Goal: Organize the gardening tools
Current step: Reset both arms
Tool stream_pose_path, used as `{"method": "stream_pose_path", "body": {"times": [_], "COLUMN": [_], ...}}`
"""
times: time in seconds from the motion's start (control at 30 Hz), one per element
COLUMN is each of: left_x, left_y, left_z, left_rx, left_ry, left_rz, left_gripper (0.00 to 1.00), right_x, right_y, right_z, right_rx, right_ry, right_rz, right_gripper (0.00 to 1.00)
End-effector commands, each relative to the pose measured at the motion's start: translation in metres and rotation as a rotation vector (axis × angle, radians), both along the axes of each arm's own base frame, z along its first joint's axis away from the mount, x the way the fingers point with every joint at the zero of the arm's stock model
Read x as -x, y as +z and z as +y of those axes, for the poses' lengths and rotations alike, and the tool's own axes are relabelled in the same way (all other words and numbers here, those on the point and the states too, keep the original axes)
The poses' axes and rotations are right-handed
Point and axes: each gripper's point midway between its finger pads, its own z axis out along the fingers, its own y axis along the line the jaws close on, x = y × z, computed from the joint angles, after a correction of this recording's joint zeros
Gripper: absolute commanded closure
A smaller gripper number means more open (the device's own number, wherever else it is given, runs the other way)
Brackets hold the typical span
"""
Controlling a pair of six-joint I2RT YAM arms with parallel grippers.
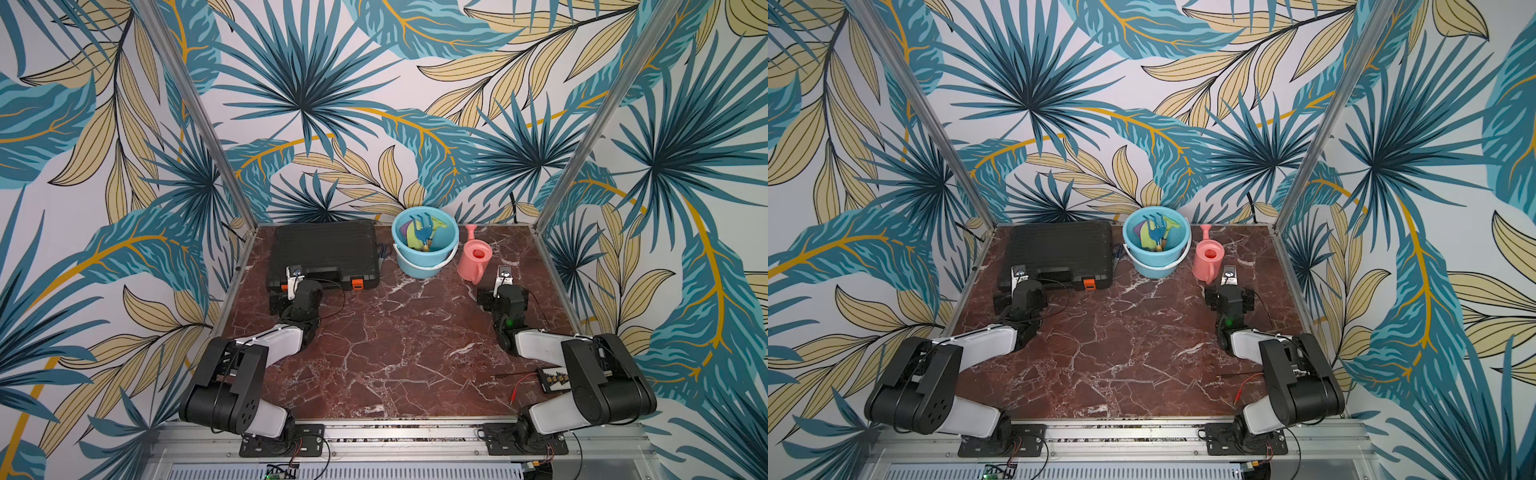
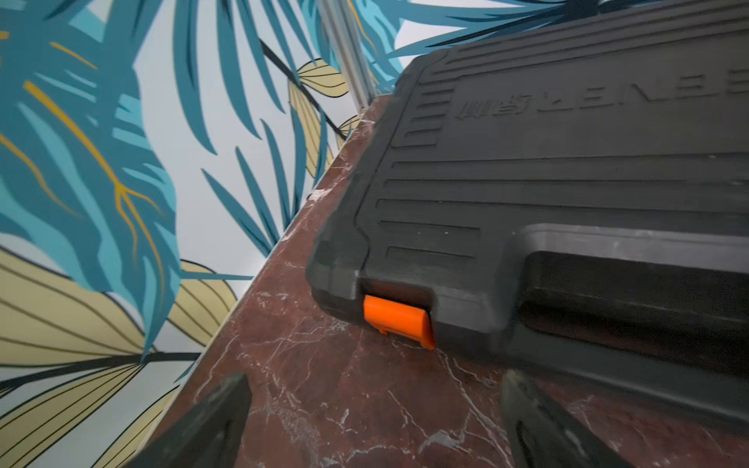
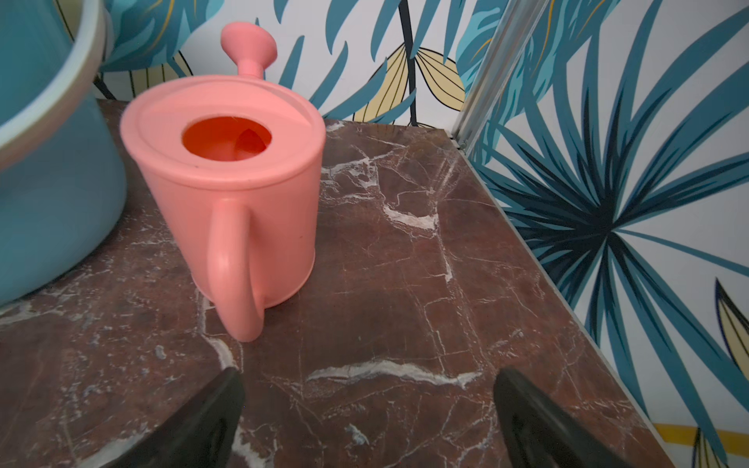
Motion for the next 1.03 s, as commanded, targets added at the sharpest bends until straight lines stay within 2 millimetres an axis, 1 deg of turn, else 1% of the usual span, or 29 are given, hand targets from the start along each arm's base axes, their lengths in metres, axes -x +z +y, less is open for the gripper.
{"method": "stream_pose_path", "body": {"times": [0.0,0.03,0.07,0.13,0.17,0.2,0.27,0.3,0.37,0.43,1.0], "left_x": [-0.016,-0.017,-0.016,-0.016,-0.015,-0.016,-0.018,-0.017,-0.017,-0.017,-0.017], "left_y": [0.019,0.018,0.015,0.005,0.008,0.013,0.008,0.004,0.009,0.006,0.006], "left_z": [-0.023,-0.032,-0.035,-0.035,-0.037,-0.037,-0.035,-0.034,-0.034,-0.034,-0.033], "left_rx": [0.029,0.035,0.043,0.044,0.031,0.035,0.059,0.056,0.054,0.062,0.062], "left_ry": [-0.198,-0.256,-0.278,-0.299,-0.314,-0.314,-0.299,-0.298,-0.299,-0.297,-0.296], "left_rz": [-0.171,-0.17,-0.164,-0.182,-0.222,-0.242,-0.171,-0.166,-0.194,-0.163,-0.168], "left_gripper": [0.0,0.0,0.0,0.0,0.0,0.0,0.0,0.0,0.0,0.0,0.0], "right_x": [0.003,0.004,0.005,0.005,0.004,0.004,0.004,0.005,0.004,0.004,0.004], "right_y": [0.006,0.001,0.007,-0.001,0.0,0.0,0.0,0.0,0.0,0.0,0.0], "right_z": [0.002,0.0,0.0,0.0,-0.001,-0.001,-0.001,-0.001,-0.001,-0.001,-0.001], "right_rx": [-0.071,-0.083,-0.077,-0.082,-0.077,-0.081,-0.08,-0.081,-0.082,-0.083,-0.083], "right_ry": [0.045,0.044,0.049,0.046,0.046,0.043,0.039,0.041,0.04,0.04,0.04], "right_rz": [-0.081,-0.112,-0.156,-0.096,-0.105,-0.098,-0.1,-0.095,-0.097,-0.096,-0.095], "right_gripper": [0.0,0.0,0.0,0.01,0.0,0.0,0.0,0.01,0.0,0.0,0.0]}}
